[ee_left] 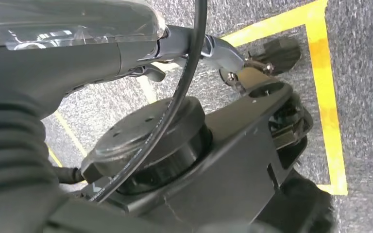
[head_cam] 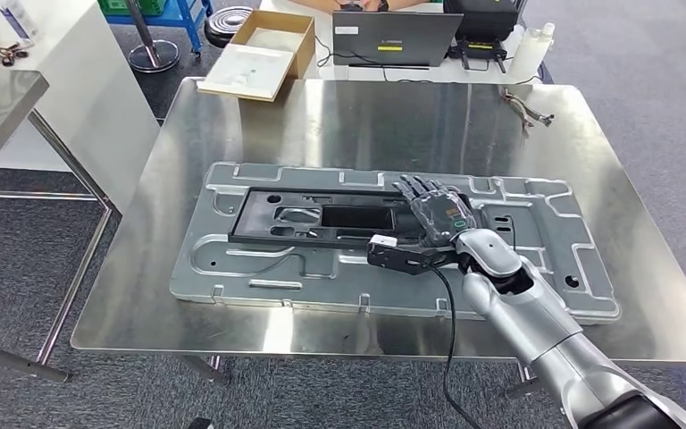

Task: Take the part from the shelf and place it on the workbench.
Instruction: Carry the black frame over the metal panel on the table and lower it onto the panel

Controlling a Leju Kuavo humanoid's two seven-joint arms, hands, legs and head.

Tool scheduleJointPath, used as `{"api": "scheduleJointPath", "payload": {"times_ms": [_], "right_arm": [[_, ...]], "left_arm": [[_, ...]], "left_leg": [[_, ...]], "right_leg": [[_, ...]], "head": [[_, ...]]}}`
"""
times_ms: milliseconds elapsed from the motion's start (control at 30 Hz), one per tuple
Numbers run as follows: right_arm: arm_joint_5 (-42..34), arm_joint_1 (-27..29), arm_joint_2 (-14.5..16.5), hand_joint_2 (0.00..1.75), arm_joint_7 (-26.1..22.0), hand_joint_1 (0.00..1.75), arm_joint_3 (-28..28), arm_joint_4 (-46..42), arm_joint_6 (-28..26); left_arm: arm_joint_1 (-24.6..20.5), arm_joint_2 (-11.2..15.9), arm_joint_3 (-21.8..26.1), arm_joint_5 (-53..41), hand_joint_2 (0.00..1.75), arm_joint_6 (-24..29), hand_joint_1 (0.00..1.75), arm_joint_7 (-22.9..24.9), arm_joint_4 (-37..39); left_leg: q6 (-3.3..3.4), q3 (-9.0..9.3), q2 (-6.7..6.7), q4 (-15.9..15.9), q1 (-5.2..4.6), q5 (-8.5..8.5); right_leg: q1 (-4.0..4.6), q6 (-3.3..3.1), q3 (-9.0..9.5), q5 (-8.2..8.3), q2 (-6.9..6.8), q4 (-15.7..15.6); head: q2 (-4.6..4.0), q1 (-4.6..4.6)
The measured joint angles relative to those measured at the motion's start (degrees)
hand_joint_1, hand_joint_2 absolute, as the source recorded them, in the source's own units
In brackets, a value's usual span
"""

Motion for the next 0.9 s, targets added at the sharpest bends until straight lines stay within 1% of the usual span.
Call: {"api": "scheduleJointPath", "payload": {"times_ms": [33, 67, 100, 133, 167, 200, 233, 267, 300, 333, 367, 400, 433, 467, 500, 533, 567, 600, 633, 667, 700, 733, 767, 800, 833, 867, 900], "right_arm": [[-0.14, 0.2, 0.16, 0.0, -0.07, 0.0, 0.03, -0.19, 0.0], [-0.26, 0.35, 0.31, 0.0, -0.21, 0.0, 0.07, -0.43, -0.03], [-0.35, 0.39, 0.42, 0.0, -0.38, 0.0, 0.11, -0.76, -0.1], [-0.39, 0.3, 0.48, 0.0, -0.58, 0.0, 0.2, -1.14, -0.15], [-0.39, 0.15, 0.53, 0.0, -0.73, 0.0, 0.39, -1.51, -0.17], [-0.39, 0.03, 0.56, 0.0, -0.85, 0.0, 0.67, -1.95, -0.16], [-0.39, -0.07, 0.57, 0.0, -0.92, 0.0, 1.0, -2.38, -0.12], [-0.4, -0.12, 0.59, 0.0, -0.97, 0.0, 1.36, -2.82, -0.05], [-0.43, -0.14, 0.57, 0.0, -1.02, 0.0, 1.71, -3.25, 0.02], [-0.48, -0.22, 0.54, 0.0, -1.04, 0.0, 2.05, -3.57, 0.06], [-0.56, -0.26, 0.5, 0.0, -1.1, 0.0, 2.4, -3.81, 0.07], [-0.66, -0.31, 0.42, 0.0, -1.17, 0.0, 2.73, -4.02, 0.05], [-0.79, -0.35, 0.28, 0.0, -1.24, 0.0, 3.07, -4.26, 0.03], [-0.91, -0.34, 0.1, 0.0, -1.28, 0.0, 3.42, -4.56, 0.01], [-1.04, -0.32, -0.11, 0.0, -1.26, 0.0, 3.8, -4.99, 0.02], [-1.17, -0.29, -0.28, 0.0, -1.18, 0.0, 4.21, -5.5, 0.04], [-1.28, -0.26, -0.37, 0.0, -1.1, 0.0, 4.57, -6.05, 0.06], [-1.37, -0.25, -0.42, 0.0, -1.03, 0.0, 4.9, -6.66, 0.08], [-1.43, -0.25, -0.42, 0.0, -0.96, 0.0, 5.15, -7.26, 0.09], [-1.44, -0.27, -0.42, 0.0, -0.91, 0.0, 5.36, -7.86, 0.09], [-1.44, -0.33, -0.45, 0.0, -0.85, 0.0, 5.53, -8.41, 0.09], [-1.44, -0.39, -0.49, 0.0, -0.77, 0.0, 5.68, -8.86, 0.09], [-1.44, -0.43, -0.52, 0.0, -0.72, 0.0, 5.83, -9.23, 0.1], [-1.45, -0.46, -0.55, 0.0, -0.68, 0.0, 5.99, -9.53, 0.12], [-1.45, -0.46, -0.55, 0.0, -0.66, 0.0, 6.15, -9.78, 0.14], [-1.45, -0.49, -0.55, 0.0, -0.65, 0.0, 6.29, -9.97, 0.15], [-1.45, -0.53, -0.55, 0.0, -0.63, 0.0, 6.39, -10.11, 0.16]], "left_arm": [[0.03, 0.03, -0.04, 0.1, 0.0, -0.02, 0.0, -0.04, 0.0], [0.06, 0.04, -0.13, 0.22, 0.0, -0.08, 0.0, -0.12, 0.0], [0.08, 0.05, -0.25, 0.35, 0.0, -0.18, 0.0, -0.27, 0.0], [0.08, 0.05, -0.36, 0.49, 0.0, -0.33, 0.0, -0.46, 0.01], [0.06, 0.2, -0.43, 0.61, 0.0, -0.46, 0.0, -0.67, 0.06], [0.04, 0.3, -0.54, 0.77, 0.0, -0.63, 0.0, -0.89, 0.1], [0.0, 0.4, -0.67, 0.91, 0.0, -0.76, 0.0, -1.08, 0.15], [-0.01, 0.49, -0.83, 1.04, 0.0, -0.84, 0.0, -1.21, 0.2], [0.02, 0.45, -1.02, 1.14, 0.0, -0.91, 0.0, -1.3, 0.21], [0.08, 0.47, -1.18, 1.17, 0.0, -0.9, 0.0, -1.35, 0.26], [0.14, 0.49, -1.29, 1.22, 0.0, -0.91, 0.0, -1.4, 0.34], [0.18, 0.5, -1.38, 1.28, 0.0, -0.92, 0.0, -1.48, 0.43], [0.15, 0.5, -1.45, 1.41, 0.0, -0.93, 0.0, -1.54, 0.52], [0.08, 0.5, -1.48, 1.56, 0.0, -0.9, 0.0, -1.59, 0.57], [-0.01, 0.5, -1.51, 1.76, 0.0, -0.81, 0.0, -1.58, 0.59], [-0.08, 0.51, -1.52, 1.97, 0.0, -0.68, 0.0, -1.48, 0.59], [-0.13, 0.51, -1.54, 2.11, 0.0, -0.49, 0.0, -1.35, 0.59], [-0.15, 0.51, -1.57, 2.25, 0.0, -0.29, 0.0, -1.22, 0.59], [-0.18, 0.51, -1.61, 2.3, 0.0, -0.11, 0.0, -1.13, 0.57], [-0.25, 0.58, -1.66, 2.33, 0.0, 0.04, 0.0, -1.1, 0.55], [-0.33, 0.64, -1.71, 2.34, 0.0, 0.15, 0.0, -1.09, 0.51], [-0.42, 0.71, -1.76, 2.35, 0.0, 0.2, 0.0, -1.08, 0.48], [-0.48, 0.78, -1.81, 2.35, 0.0, 0.22, 0.0, -1.07, 0.45], [-0.5, 0.77, -1.86, 2.36, 0.0, 0.22, 0.0, -1.05, 0.41], [-0.49, 0.76, -1.92, 2.36, 0.0, 0.22, 0.0, -1.05, 0.39], [-0.49, 0.76, -2.02, 2.37, 0.0, 0.2, 0.0, -1.04, 0.37], [-0.49, 0.75, -2.11, 2.37, 0.0, 0.18, 0.0, -1.03, 0.34]], "left_leg": [[-0.17, -0.11, 0.03, 0.08, 0.14, 0.05], [-0.47, -0.31, 0.04, 0.28, 0.38, 0.09], [-0.93, -0.62, 0.04, 0.64, 0.74, 0.09], [-1.55, -1.03, 0.04, 1.23, 1.11, 0.01], [-2.24, -1.48, -0.03, 1.78, 1.36, -0.04], [-2.94, -1.86, -0.12, 2.31, 1.46, -0.08], [-3.57, -2.17, -0.25, 2.77, 1.45, 0.0], [-4.11, -2.35, -0.41, 2.84, 1.42, 0.25], [-4.58, -2.47, -0.51, 2.84, 1.5, 0.55], [-4.91, -2.68, -0.56, 2.9, 1.68, 0.58], [-5.05, -3.06, -0.53, 3.42, 1.81, -0.2], [-4.98, -3.76, -0.46, 5.12, 1.83, -2.01], [-4.75, -4.78, -0.39, 8.11, 1.7, -4.72], [-4.43, -5.96, -0.36, 12.05, 1.4, -7.75], [-4.11, -6.93, -0.37, 16.1, 1.05, -10.25], [-3.74, -7.31, -0.38, 19.1, 0.68, -11.69], [-3.23, -6.78, -0.39, 20.32, 0.27, -11.98], [-2.54, -5.16, -0.41, 19.35, -0.19, -11.27], [-1.61, -2.53, -0.45, 16.41, -0.76, -10.12], [-0.46, 0.52, -0.49, 12.33, -1.4, -9.5], [0.33, 3.23, -0.48, 8.51, -1.9, -9.11], [0.82, 5.0, -0.47, 5.71, -2.3, -9.02], [1.01, 5.78, -0.43, 4.15, -2.57, -9.12], [0.83, 5.85, -0.4, 3.56, -2.68, -8.66], [0.85, 5.76, -0.32, 2.94, -2.57, -7.97], [0.99, 5.67, -0.18, 2.25, -2.44, -7.18], [1.19, 5.39, -0.03, 1.62, -2.22, -6.26]], "right_leg": [[-0.39, 0.4, -0.92, -0.25, -0.02, 1.92], [-0.86, 0.89, -0.9, 0.62, -0.07, 1.85], [-1.4, 1.48, 0.18, 2.39, -0.18, -0.33], [-1.97, 2.23, 1.94, 4.14, -0.31, -3.98], [-2.17, 2.72, 3.46, 5.48, -0.22, -6.85], [-2.23, 2.68, 4.28, 6.33, -0.01, -8.63], [-2.15, 2.22, 4.4, 6.37, 0.25, -9.2], [-1.85, 1.41, 3.88, 6.38, 0.55, -8.54], [-1.83, 0.51, 3.35, 6.48, 0.62, -8.31], [-1.8, -0.21, 2.96, 6.58, 0.56, -8.27], [-1.68, -0.86, 2.49, 6.97, 0.51, -8.18], [-1.56, -1.5, 2.0, 7.44, 0.43, -8.19], [-1.33, -2.02, 1.45, 7.92, 0.35, -8.22], [-0.98, -2.41, 0.87, 8.4, 0.27, -8.22], [-0.57, -2.73, 0.24, 8.88, 0.19, -8.21], [-0.11, -2.99, -0.39, 9.35, 0.11, -8.21], [0.36, -3.2, -0.98, 9.81, 0.07, -8.2], [0.82, -3.37, -1.51, 10.25, 0.07, -8.19], [1.19, -3.5, -1.94, 10.66, 0.08, -8.19], [1.47, -3.56, -2.26, 11.06, 0.09, -8.19], [1.65, -3.52, -2.48, 11.44, 0.07, -8.23], [1.68, -3.35, -2.58, 11.83, -0.01, -8.31], [1.6, -3.06, -2.62, 12.25, -0.09, -8.47], [1.5, -2.73, -2.6, 12.72, -0.16, -8.74], [1.43, -2.38, -2.61, 13.05, -0.2, -8.94], [1.43, -2.06, -2.8, 12.64, -0.17, -8.82], [1.45, -1.78, -3.22, 11.25, -0.12, -7.94]], "head": [[0.0, -0.01], [0.0, 0.0], [0.0, 0.0], [0.0, 0.0], [0.0, 0.01], [0.0, 0.01], [0.0, 0.0], [0.0, -0.01], [0.0, -0.01], [0.0, -0.02], [0.0, -0.02], [0.0, -0.02], [0.0, -0.02], [0.0, -0.02], [0.0, -0.02], [0.0, -0.02], [0.0, -0.02], [0.0, -0.02], [0.0, -0.02], [0.0, -0.01], [0.0, -0.01], [0.0, -0.01], [0.0, -0.01], [0.0, -0.01], [0.0, -0.02], [0.0, -0.01], [0.0, -0.01]]}}
